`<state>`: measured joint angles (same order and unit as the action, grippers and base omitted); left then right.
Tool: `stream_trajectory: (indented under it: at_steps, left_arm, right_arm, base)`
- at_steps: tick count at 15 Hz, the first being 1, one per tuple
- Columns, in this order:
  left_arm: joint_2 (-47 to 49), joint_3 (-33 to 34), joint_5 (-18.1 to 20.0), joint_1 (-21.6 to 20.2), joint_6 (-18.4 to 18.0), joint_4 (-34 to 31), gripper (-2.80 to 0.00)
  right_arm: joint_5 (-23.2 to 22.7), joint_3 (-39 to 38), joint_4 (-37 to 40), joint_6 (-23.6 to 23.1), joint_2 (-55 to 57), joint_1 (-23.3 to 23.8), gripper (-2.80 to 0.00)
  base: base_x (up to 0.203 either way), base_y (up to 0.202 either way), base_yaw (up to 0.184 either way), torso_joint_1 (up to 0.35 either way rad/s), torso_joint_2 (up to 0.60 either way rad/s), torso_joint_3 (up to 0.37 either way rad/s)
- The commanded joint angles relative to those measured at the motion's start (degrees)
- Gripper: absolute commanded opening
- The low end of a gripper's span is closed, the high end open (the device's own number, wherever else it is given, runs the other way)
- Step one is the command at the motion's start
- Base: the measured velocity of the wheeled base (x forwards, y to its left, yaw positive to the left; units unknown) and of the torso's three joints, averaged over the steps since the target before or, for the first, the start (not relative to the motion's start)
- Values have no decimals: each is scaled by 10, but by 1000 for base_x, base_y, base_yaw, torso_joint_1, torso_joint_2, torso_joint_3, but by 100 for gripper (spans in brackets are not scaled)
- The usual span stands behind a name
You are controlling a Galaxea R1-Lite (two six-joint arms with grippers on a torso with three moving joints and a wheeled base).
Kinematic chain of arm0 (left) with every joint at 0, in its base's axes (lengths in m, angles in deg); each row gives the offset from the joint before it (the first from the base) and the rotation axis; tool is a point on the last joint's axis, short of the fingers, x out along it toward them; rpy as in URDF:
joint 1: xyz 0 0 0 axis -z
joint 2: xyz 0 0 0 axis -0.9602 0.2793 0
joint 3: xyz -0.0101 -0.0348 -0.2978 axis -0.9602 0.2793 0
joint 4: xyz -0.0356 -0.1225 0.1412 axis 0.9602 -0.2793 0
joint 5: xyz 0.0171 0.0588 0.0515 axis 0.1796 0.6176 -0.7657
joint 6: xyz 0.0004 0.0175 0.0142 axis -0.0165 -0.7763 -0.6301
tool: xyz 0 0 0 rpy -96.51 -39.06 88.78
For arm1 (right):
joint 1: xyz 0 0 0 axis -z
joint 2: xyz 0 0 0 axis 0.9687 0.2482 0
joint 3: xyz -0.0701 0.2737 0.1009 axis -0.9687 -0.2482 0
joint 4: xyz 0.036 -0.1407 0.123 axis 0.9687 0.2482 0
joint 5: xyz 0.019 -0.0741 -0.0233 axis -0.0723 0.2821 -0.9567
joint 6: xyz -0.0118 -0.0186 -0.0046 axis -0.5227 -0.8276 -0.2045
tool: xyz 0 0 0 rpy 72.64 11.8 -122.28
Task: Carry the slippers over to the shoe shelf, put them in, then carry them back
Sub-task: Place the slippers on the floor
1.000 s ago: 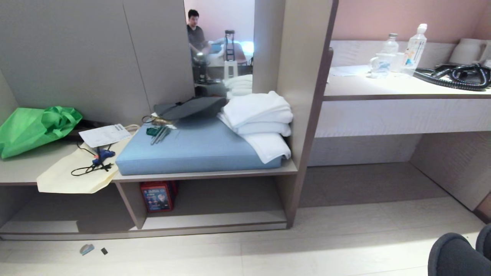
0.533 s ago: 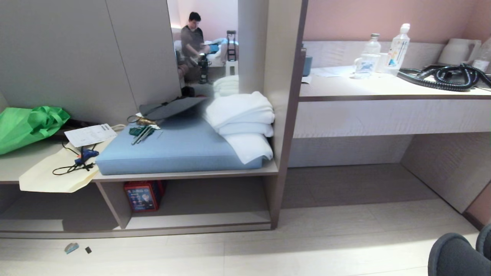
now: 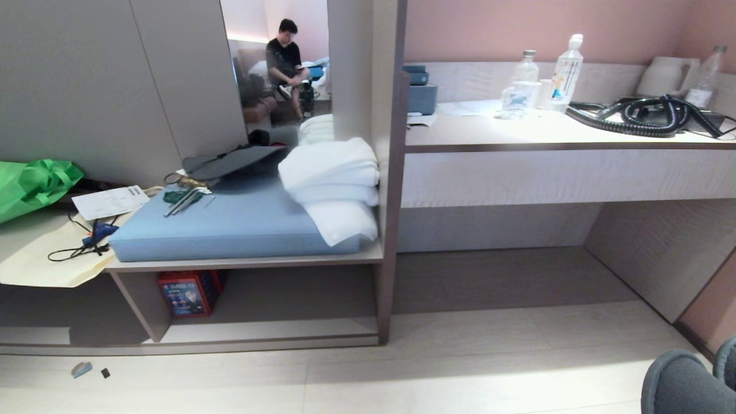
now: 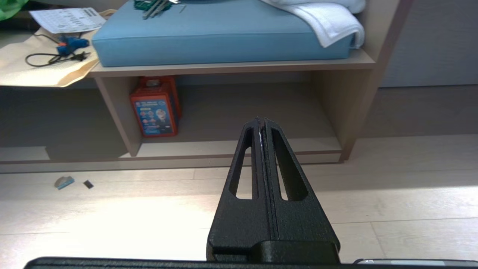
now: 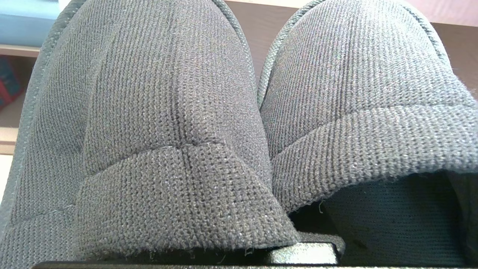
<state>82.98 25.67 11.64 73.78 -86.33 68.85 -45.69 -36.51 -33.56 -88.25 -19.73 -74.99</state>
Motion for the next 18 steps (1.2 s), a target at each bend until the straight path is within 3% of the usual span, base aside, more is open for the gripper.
stream_trajectory:
  at_steps: [1, 18]
  left_arm:
    - [1, 0, 0, 0, 0, 0, -280]
    - [1, 0, 0, 0, 0, 0, -280]
  right_arm:
    - [0, 0, 0, 0, 1, 0, -280]
    - [-1, 0, 0, -2, 1, 0, -280]
  base:
    - [0, -201, -2, 1, 2, 2]
    - [0, -196, 2, 2, 2, 3]
